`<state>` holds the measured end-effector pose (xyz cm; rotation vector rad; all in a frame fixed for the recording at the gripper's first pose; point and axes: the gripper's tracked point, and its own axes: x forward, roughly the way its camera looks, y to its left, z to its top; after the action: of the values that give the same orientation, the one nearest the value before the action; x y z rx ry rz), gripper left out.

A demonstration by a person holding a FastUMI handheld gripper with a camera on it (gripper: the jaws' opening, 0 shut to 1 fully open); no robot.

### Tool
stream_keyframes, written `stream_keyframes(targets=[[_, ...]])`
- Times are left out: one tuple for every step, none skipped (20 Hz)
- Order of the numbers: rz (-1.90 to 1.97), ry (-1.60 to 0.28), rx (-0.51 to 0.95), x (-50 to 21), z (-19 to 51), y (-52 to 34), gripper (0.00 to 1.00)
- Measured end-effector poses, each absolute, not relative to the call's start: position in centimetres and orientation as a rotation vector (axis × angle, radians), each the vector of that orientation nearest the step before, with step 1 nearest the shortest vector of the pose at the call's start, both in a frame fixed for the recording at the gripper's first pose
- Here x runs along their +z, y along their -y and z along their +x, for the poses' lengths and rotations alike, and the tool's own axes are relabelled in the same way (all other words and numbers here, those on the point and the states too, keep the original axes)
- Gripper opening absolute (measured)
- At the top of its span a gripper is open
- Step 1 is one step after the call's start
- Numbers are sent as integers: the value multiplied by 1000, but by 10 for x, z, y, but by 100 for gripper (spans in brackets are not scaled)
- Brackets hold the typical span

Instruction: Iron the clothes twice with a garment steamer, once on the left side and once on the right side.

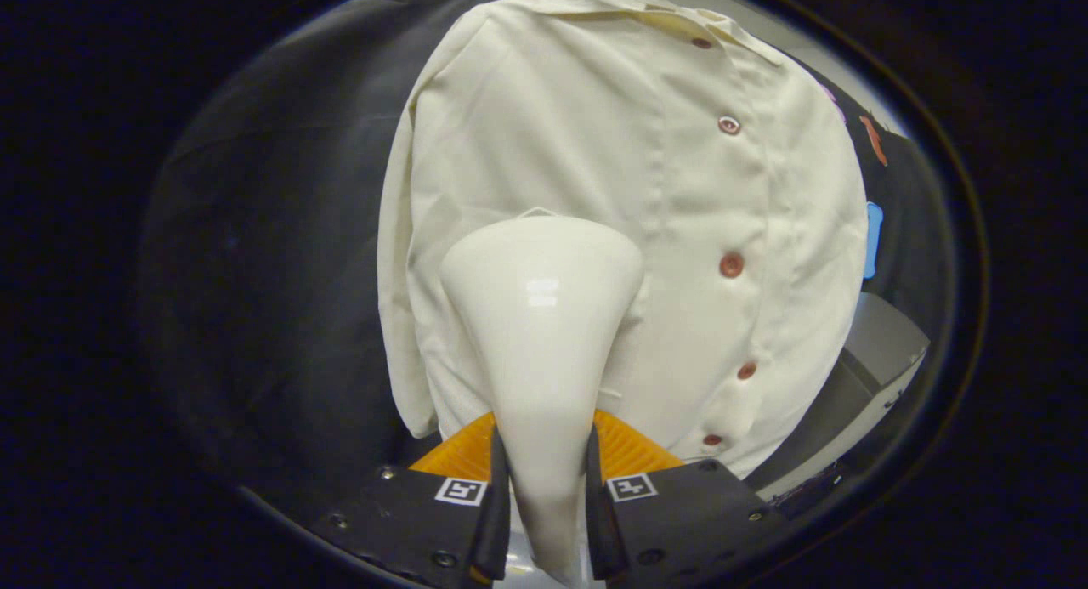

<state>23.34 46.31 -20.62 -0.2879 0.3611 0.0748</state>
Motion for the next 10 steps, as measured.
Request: stream_keyframes(targets=[[-292, -386, 73, -217, 234, -461, 37], [-292, -411, 70, -228, 233, -459, 37], [-290, -431, 69, -238, 233, -457, 37], [-294, -447, 68, -246, 235, -456, 37], [-308, -464, 63, -255, 235, -452, 37], [-321, -473, 61, -262, 235, -450, 37], [-333, -483, 62, -268, 235, -449, 37], [-340, -490, 64, -275, 236, -446, 37], [-345, -503, 65, -282, 235, -444, 37], [-349, -520, 66, -290, 234, -442, 37]])
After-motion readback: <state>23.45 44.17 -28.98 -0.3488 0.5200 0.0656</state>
